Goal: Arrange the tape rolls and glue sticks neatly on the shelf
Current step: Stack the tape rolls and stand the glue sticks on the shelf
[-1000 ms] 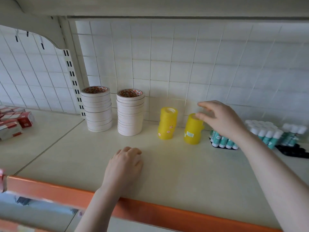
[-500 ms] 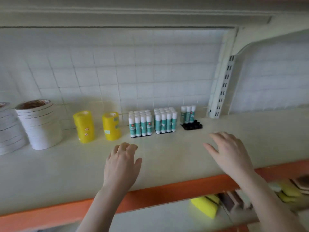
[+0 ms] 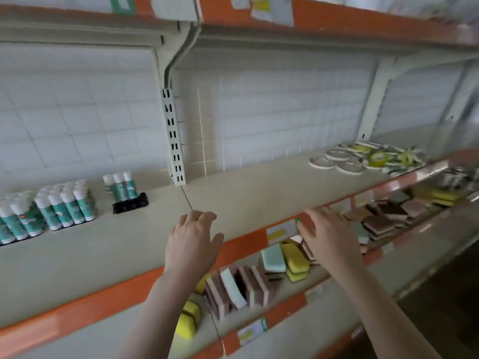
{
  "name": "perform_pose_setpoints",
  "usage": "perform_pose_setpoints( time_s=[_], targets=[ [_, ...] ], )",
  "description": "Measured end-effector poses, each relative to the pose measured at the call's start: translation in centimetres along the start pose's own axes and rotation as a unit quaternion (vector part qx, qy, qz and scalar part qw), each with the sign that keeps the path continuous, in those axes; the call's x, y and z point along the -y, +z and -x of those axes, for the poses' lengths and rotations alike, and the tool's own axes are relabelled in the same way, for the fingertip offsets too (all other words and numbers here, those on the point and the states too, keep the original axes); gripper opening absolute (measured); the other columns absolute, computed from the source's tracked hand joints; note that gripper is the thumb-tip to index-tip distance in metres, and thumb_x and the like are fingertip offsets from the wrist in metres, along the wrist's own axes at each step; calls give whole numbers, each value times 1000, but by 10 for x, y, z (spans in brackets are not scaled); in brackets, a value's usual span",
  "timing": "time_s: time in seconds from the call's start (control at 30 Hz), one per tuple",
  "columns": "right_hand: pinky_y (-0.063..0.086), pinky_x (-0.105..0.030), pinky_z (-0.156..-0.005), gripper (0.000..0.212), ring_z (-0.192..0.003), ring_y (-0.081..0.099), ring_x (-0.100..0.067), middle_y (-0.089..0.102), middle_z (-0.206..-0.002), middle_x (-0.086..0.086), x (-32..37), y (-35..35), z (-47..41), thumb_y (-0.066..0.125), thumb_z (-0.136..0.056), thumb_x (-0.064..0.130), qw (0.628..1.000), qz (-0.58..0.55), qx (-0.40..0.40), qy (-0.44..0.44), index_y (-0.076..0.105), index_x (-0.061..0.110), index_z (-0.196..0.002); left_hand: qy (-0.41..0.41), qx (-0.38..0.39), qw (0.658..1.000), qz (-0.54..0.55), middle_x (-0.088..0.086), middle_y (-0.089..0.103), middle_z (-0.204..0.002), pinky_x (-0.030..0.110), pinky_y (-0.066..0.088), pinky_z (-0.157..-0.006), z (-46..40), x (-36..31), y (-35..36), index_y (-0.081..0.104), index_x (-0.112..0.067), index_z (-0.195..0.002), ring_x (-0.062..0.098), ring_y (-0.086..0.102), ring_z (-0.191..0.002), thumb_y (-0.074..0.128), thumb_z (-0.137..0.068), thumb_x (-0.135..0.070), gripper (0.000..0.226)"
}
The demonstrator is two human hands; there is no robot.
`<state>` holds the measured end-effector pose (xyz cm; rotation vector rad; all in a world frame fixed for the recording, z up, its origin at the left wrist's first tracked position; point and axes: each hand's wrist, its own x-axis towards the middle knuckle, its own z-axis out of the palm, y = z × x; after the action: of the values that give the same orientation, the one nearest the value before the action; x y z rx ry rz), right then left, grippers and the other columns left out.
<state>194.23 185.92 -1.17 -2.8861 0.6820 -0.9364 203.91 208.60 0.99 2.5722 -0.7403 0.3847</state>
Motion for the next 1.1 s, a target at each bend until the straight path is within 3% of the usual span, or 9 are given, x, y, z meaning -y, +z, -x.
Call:
perform_pose_setpoints(
  time_s=[0.07,0.2,0.3,0.43,0.67,0.8,1.0,1.1],
  targets=[
    [50,-41,-68,23,-77,63,-34,67,-82,-13,-36,0,-7,73,-77,24,1000,-3,-9,23,68,8,-93,12,3,1000,4,-1,48,-133,32,35,-97,-20,-32,18,48,-24,-131,21,40,-124,54,-90,-35,43],
    [50,-38,-61,20,-68,63,-33,64,-73,-12,-108,8,-34,76,-73,20,999,13,-30,31,67,7,-86,34,10,999,23,0,49,-132,32,35,-96,-64,-95,63,50,-23,-130,22,41,-123,55,-89,-34,42],
    [48,-38,-68,23,-80,62,-32,65,-84,-11,-166,21,-66,64,-83,28,998,18,-10,53,66,9,-96,57,22,998,27,0,48,-133,32,35,-97,-101,-142,104,48,-24,-130,22,41,-123,55,-90,-35,43],
    [45,-37,-69,22,-82,60,-30,61,-84,-9,-238,40,-110,60,-87,30,998,16,-12,63,63,9,-92,58,22,997,42,-1,47,-134,32,36,-96,-156,-204,154,47,-25,-131,21,39,-124,53,-90,-37,43],
    [44,-36,-80,31,-100,58,-27,63,-104,-9,-346,54,-190,56,-91,29,997,-17,-10,70,61,11,-115,56,32,997,32,-1,48,-133,31,35,-96,-231,-293,212,48,-25,-131,21,41,-122,54,-90,-38,44],
    [42,-34,-75,33,-99,59,-28,62,-108,-9,-395,74,-238,55,-91,31,999,-36,7,29,60,11,-118,21,2,999,29,-2,48,-136,31,35,-98,-261,-324,243,52,-24,-127,22,39,-125,57,-88,-34,40],
    [45,-37,-80,30,-101,56,-29,62,-108,-9,-454,95,-308,53,-92,30,994,-72,36,-77,62,13,-116,-95,-47,994,26,4,53,-128,33,33,-98,-286,-372,282,57,-18,-123,26,43,-122,61,-85,-28,40],
    [42,-37,-88,34,-110,53,-27,60,-119,-8,-475,100,-335,51,-93,31,988,-97,53,-108,59,15,-122,-140,-40,989,10,5,51,-131,33,32,-98,-294,-398,292,54,-19,-127,26,42,-122,59,-86,-31,42]
  ],
)
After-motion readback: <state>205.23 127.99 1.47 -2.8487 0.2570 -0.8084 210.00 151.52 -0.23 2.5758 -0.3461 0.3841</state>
